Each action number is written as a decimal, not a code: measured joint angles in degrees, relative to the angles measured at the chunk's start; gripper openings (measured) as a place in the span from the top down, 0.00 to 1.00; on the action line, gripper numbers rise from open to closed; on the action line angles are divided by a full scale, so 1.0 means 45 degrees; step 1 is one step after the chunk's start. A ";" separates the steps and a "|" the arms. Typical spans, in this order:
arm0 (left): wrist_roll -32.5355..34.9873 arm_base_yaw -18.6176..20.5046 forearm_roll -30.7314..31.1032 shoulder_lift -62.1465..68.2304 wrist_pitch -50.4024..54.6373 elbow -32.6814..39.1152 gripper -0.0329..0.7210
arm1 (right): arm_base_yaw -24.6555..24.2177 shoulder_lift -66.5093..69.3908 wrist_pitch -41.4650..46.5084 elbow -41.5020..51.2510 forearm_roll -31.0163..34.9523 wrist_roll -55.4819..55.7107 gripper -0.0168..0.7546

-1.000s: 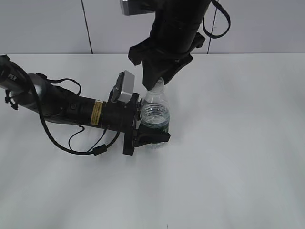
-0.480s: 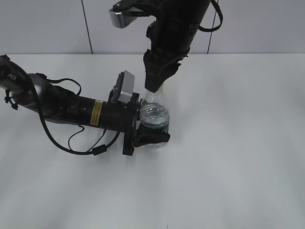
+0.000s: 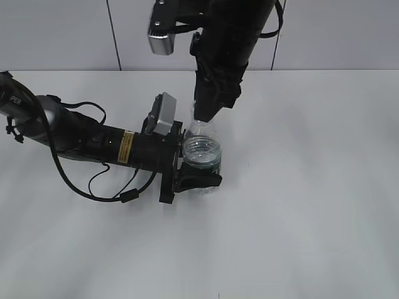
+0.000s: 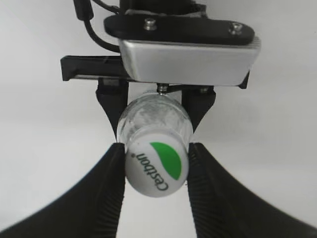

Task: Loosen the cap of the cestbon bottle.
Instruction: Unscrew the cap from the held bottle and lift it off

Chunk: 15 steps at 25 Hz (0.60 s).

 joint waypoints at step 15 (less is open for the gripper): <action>0.0000 0.0000 0.0003 0.0000 -0.0006 0.0000 0.41 | 0.0000 -0.0011 0.0000 0.0000 -0.0045 -0.2244 0.60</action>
